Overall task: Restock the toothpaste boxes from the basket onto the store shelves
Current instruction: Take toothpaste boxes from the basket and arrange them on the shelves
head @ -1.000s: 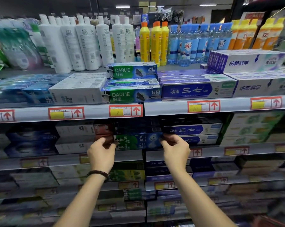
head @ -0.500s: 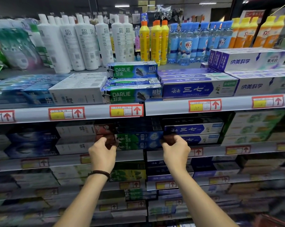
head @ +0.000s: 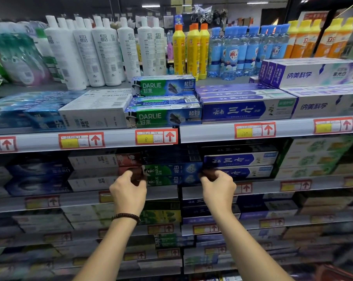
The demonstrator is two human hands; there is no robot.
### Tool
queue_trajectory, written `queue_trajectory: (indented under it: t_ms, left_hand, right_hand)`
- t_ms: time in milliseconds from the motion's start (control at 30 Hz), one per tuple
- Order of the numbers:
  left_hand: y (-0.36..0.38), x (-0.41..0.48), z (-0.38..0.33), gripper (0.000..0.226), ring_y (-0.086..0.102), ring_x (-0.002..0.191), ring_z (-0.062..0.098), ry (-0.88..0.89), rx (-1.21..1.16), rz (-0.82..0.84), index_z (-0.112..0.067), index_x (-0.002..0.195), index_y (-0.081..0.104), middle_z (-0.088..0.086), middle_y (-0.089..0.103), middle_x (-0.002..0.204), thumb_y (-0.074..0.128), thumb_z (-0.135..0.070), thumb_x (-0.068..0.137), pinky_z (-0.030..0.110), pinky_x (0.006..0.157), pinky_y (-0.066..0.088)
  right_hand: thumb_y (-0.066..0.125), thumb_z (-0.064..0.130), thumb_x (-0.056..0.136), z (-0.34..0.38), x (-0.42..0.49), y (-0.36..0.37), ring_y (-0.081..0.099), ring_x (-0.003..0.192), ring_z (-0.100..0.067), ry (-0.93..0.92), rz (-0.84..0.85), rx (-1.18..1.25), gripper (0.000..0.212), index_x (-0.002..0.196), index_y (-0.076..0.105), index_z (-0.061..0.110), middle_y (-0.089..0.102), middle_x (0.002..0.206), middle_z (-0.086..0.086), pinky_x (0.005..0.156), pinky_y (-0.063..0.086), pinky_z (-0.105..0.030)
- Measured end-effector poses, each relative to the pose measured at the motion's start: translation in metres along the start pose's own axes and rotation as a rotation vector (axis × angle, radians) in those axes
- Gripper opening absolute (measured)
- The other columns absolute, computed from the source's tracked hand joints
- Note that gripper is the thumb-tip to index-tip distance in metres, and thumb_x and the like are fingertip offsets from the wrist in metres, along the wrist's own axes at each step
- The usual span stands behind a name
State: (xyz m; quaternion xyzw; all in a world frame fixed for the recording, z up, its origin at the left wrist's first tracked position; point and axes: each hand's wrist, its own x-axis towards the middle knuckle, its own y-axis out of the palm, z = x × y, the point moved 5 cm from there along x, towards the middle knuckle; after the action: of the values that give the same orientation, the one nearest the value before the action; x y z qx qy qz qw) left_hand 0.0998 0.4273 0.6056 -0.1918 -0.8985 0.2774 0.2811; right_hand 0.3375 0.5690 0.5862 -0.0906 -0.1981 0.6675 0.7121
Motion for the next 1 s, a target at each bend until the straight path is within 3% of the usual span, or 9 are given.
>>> queue_trajectory:
  t_ms: [600, 800, 900, 1000]
  left_hand:
    - [0.003, -0.003, 0.003, 0.053, 0.035, 0.045, 0.016, -0.004, -0.057, -0.029, -0.014, 0.058, 0.035, 0.001, 0.042, 0.048, 0.081, -0.004, 0.081, 0.025, 0.051, 0.028]
    - [0.005, -0.003, 0.005, 0.041, 0.04, 0.047, 0.015, -0.013, -0.055, -0.07, -0.005, 0.06, 0.047, 0.005, 0.05, 0.05, 0.082, -0.003, 0.08, 0.021, 0.05, 0.027]
    - [0.004, -0.005, 0.005, 0.039, 0.04, 0.046, 0.014, -0.02, -0.051, -0.099, -0.007, 0.06, 0.049, 0.001, 0.048, 0.049, 0.083, -0.005, 0.08, 0.024, 0.05, 0.027]
    - [0.001, -0.008, 0.006, 0.022, 0.048, 0.05, 0.015, -0.042, -0.034, -0.129, -0.011, 0.071, 0.063, -0.001, 0.058, 0.055, 0.082, -0.01, 0.082, 0.027, 0.057, 0.03]
  right_hand:
    - [0.078, 0.018, 0.094, 0.0, 0.001, -0.001, 0.066, 0.084, -0.014, 0.008, 0.03, 0.012, 0.005, 0.098, 0.08, 0.016, 0.072, 0.088, 0.005, 0.083, 0.053, -0.028]
    - [0.078, 0.02, 0.094, -0.001, 0.001, -0.001, 0.068, 0.088, -0.015, 0.023, 0.042, 0.046, 0.007, 0.1, 0.081, 0.018, 0.073, 0.088, 0.007, 0.087, 0.057, -0.032]
    - [0.076, 0.023, 0.094, -0.002, -0.004, -0.001, 0.067, 0.088, -0.013, 0.032, 0.036, 0.086, 0.004, 0.096, 0.079, 0.023, 0.073, 0.085, 0.012, 0.086, 0.057, -0.032]
    - [0.075, 0.03, 0.093, -0.004, -0.011, -0.004, 0.068, 0.09, -0.015, 0.0, 0.023, 0.107, 0.005, 0.088, 0.075, 0.029, 0.072, 0.081, 0.016, 0.084, 0.057, -0.035]
